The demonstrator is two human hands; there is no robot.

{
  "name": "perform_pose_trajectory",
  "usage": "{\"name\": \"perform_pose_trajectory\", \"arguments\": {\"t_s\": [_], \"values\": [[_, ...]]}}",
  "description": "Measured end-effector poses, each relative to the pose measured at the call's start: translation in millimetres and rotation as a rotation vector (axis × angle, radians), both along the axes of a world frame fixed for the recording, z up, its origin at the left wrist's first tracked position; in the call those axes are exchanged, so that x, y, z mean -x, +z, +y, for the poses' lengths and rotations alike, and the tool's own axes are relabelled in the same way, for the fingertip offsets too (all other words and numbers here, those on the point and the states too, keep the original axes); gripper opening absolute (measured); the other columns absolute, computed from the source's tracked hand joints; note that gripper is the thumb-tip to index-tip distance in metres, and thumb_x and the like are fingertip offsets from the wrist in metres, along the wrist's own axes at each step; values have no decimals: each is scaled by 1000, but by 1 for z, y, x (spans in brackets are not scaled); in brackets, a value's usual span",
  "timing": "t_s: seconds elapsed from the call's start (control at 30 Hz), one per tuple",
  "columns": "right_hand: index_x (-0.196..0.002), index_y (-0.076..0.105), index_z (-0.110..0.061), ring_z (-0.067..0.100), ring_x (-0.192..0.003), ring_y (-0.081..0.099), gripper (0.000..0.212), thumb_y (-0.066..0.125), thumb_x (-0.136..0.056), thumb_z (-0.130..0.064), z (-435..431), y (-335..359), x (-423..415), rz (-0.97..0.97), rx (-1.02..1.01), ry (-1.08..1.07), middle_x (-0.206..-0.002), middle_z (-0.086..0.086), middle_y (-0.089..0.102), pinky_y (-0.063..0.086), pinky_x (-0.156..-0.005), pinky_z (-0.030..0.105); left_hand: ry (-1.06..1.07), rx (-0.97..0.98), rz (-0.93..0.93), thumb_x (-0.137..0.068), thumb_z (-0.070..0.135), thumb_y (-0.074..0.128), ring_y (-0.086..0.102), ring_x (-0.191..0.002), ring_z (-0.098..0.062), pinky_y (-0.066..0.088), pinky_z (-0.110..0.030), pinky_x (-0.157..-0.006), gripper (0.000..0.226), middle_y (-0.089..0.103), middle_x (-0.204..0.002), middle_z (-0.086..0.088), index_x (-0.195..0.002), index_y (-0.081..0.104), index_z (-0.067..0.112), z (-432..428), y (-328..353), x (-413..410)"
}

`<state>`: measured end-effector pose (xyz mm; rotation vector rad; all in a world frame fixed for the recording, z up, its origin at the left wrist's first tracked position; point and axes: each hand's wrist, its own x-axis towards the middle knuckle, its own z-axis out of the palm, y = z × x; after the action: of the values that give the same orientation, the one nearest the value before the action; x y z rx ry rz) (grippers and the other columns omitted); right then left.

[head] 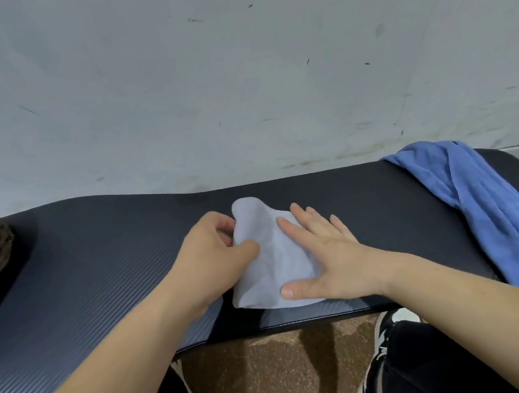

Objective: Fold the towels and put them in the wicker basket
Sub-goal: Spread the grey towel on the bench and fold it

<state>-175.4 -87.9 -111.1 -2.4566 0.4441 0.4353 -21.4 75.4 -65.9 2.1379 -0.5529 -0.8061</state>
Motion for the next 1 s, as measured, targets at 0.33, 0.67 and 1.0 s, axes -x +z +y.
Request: {"name": "perform_pose_trajectory", "arguments": {"t_s": [0.33, 0.67, 1.0], "values": [[-140, 56, -44, 4, -82, 58, 62, 79, -83, -52, -14, 12, 0, -150, -255, -216, -96, -11, 59, 51, -84, 25, -145, 57, -395, -80, 31, 77, 55, -88, 1, 41, -15, -70, 51, 55, -98, 15, -125, 54, 34, -18, 12, 37], [-136, 65, -28, -9, -59, 54, 40, 54, -100, -15, -25, 9, 2, -178, -371, -355, -78, -19, 59, 40, -68, 11, -540, -4, -707, -83, 50, 75, 34, -142, -19, 30, -35, -121, 72, 45, -154, 8, -146, 54, 24, -18, -26, 36], [-139, 58, -32, 11, -88, 69, 41, 64, -98, -35, -20, 5, -11, -283, -392, -500, -99, -5, 71, 56, -80, 33, -551, 48, -631, -88, 60, 67, 2, -156, -3, 14, -33, -129, 94, 13, -171, 9, -162, 26, 21, -17, -54, 43]]}}
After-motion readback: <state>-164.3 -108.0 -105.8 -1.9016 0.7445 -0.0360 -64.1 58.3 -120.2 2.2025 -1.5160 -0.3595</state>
